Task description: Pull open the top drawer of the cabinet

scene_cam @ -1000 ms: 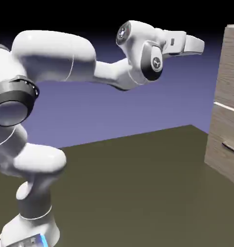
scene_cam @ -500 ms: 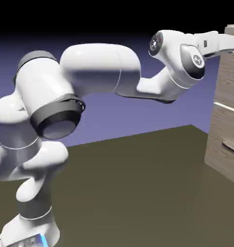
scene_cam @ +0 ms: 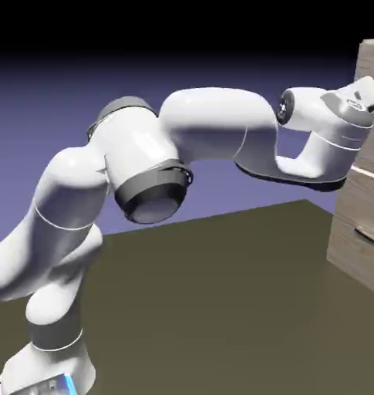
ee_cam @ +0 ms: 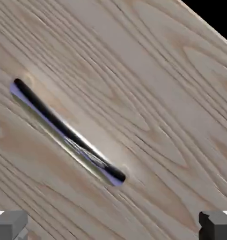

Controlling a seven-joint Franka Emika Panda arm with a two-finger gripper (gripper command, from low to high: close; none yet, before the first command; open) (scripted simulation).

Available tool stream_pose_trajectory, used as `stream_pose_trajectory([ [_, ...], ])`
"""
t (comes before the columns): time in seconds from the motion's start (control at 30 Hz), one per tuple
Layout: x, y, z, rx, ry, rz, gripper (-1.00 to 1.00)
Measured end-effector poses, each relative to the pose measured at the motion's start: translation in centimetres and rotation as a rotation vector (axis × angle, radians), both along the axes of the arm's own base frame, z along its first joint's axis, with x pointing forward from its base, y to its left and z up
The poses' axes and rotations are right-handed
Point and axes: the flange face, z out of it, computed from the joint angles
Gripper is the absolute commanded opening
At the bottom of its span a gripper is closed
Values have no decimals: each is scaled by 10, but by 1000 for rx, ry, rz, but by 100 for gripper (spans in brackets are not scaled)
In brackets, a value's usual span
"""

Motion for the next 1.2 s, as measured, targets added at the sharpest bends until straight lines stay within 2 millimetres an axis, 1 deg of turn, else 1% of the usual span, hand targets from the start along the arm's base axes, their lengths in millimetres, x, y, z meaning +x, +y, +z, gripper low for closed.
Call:
stream_pose_trajectory([
  [0.17, 25, 12, -20, -177, -20, 1, 0],
  [0.33, 45, 28, -33, -371, -52, 7, 0],
  [0.47, 58, 45, -35, -536, -88, 14, 0],
  [0.63, 69, 68, -26, -735, -145, 22, 0],
  [0.97, 87, 87, -28, -740, -154, 34, 0],
  [1.2, 100, 90, -26, -740, -156, 35, 0],
])
